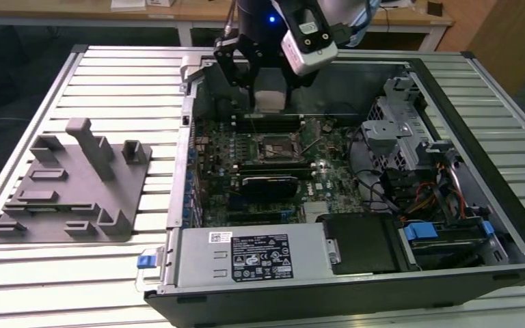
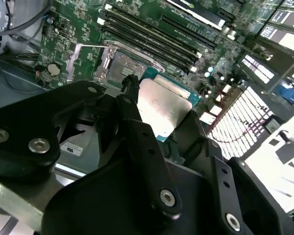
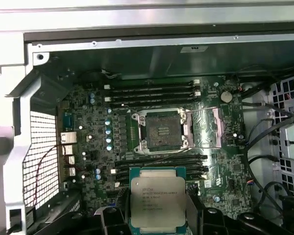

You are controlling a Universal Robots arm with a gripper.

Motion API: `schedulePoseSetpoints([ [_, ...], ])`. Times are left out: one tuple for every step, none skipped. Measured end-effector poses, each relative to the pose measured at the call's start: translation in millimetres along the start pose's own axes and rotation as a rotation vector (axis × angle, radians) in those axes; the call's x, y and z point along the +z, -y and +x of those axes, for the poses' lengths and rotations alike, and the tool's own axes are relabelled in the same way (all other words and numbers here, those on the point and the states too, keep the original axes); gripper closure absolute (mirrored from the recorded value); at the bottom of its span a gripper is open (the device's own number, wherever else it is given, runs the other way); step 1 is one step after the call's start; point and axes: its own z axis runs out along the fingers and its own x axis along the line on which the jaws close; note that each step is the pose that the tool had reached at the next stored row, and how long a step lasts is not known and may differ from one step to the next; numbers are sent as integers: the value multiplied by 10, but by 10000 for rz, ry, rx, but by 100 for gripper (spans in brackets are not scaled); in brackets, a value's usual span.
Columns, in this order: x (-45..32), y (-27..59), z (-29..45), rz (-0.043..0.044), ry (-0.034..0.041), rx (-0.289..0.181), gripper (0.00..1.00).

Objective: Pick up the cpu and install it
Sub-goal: 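Pick up the cpu and move it towards the insertion slot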

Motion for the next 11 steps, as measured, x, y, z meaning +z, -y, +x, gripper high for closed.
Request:
schedulePoseSetpoints([
  [15, -4, -8, 6, -2, -3, 46],
  [31, -8, -15, 12, -4, -6, 46],
  [47, -12, -20, 18, -4, -9, 46],
  [61, -16, -25, 26, -6, -13, 46],
  [76, -19, -29, 33, -6, -16, 46],
  [90, -23, -32, 40, -7, -18, 46],
  [103, -26, -36, 48, -8, -21, 46],
  [116, -29, -40, 56, -8, -24, 46],
  [131, -32, -43, 62, -8, -27, 46],
  [144, -35, -46, 69, -7, -29, 46],
  [158, -38, -49, 75, -7, -32, 46],
])
